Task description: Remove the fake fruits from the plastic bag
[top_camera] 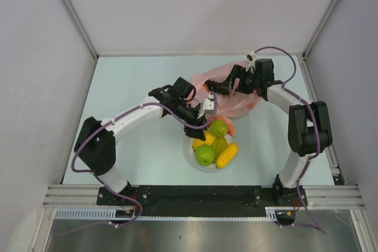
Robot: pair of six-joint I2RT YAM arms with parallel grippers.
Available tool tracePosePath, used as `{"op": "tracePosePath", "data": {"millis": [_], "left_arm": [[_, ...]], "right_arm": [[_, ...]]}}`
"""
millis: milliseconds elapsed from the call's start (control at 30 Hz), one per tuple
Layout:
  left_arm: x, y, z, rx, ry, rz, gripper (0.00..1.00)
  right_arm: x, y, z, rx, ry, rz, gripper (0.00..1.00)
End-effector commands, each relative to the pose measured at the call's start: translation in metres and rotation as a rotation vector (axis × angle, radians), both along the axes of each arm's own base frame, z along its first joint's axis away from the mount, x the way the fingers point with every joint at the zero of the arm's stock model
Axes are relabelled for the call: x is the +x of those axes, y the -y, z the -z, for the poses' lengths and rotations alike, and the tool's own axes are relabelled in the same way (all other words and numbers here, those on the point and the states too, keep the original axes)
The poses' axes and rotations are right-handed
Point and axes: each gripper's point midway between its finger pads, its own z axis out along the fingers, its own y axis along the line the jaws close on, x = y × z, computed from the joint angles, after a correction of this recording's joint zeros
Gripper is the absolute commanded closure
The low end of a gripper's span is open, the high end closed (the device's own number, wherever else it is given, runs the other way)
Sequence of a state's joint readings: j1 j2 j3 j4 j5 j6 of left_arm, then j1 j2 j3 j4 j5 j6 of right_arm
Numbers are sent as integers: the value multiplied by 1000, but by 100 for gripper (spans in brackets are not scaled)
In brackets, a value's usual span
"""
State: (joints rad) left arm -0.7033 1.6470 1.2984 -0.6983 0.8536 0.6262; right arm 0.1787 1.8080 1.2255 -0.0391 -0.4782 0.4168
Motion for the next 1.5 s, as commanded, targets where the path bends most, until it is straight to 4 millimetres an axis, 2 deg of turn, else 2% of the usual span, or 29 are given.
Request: {"op": "tracePosePath", "data": {"millis": [0, 100, 167, 267, 367, 433, 467, 500, 600, 733, 800, 867, 900, 933, 1000, 1133, 1233, 1267, 1300, 1333, 1400, 1433, 1467], "left_arm": [[9, -1, -33, -66, 80, -23, 41], [17, -7, -46, -78, 105, -61, 40], [24, -7, -67, -123, 105, -106, 40], [44, -15, -114, -219, 122, -205, 40], [73, -26, -157, -290, 158, -357, 39], [97, -39, -171, -302, 169, -515, 38], [118, -48, -176, -299, 229, -630, 37], [129, -56, -178, -299, 247, -691, 36], [157, -77, -163, -242, 291, -880, 31], [157, -81, -151, -221, 258, -893, 29], [149, -79, -144, -204, 223, -866, 22], [132, -72, -139, -205, 172, -786, 20], [126, -71, -142, -217, 174, -764, 19], [123, -73, -132, -203, 157, -776, 18], [121, -73, -128, -206, 139, -782, 16], [124, -70, -111, -175, 92, -791, 14], [126, -63, -106, -158, 73, -778, 14], [124, -59, -107, -162, 67, -763, 14], [124, -57, -108, -165, 66, -757, 14], [124, -56, -112, -172, 67, -750, 14], [118, -52, -118, -192, 67, -714, 14], [116, -52, -120, -193, 72, -699, 13], [113, -52, -122, -198, 85, -681, 13]], "right_arm": [[4, -3, -18, -2, 67, -10, 0], [4, -4, -21, -11, 79, -14, 0], [3, -6, -24, -16, 94, -21, 0], [0, -12, -36, -37, 148, -55, 0], [-5, -15, -53, -79, 216, -81, 0], [-7, -19, -64, -98, 260, -94, 0], [-8, -21, -66, -110, 278, -105, 0], [-8, -21, -67, -119, 287, -108, 0], [-12, -20, -68, -133, 292, -126, 0], [-23, -19, -72, -171, 329, -208, 0], [-28, -15, -85, -187, 369, -229, 0], [-30, -9, -99, -212, 426, -240, 0], [-35, -8, -118, -212, 476, -240, 0], [-38, -7, -127, -214, 507, -250, 0], [-52, -13, -157, -179, 584, -282, 0], [-84, -29, -194, -149, 720, -402, 0], [-118, -36, -192, -202, 764, -546, 2], [-130, -31, -174, -252, 721, -606, 6], [-138, -27, -165, -273, 689, -631, 8], [-156, -19, -144, -292, 591, -674, 10], [-168, -5, -126, -332, 542, -734, 18], [-181, 2, -111, -323, 465, -755, 22], [-184, 8, -103, -322, 434, -755, 28]]}}
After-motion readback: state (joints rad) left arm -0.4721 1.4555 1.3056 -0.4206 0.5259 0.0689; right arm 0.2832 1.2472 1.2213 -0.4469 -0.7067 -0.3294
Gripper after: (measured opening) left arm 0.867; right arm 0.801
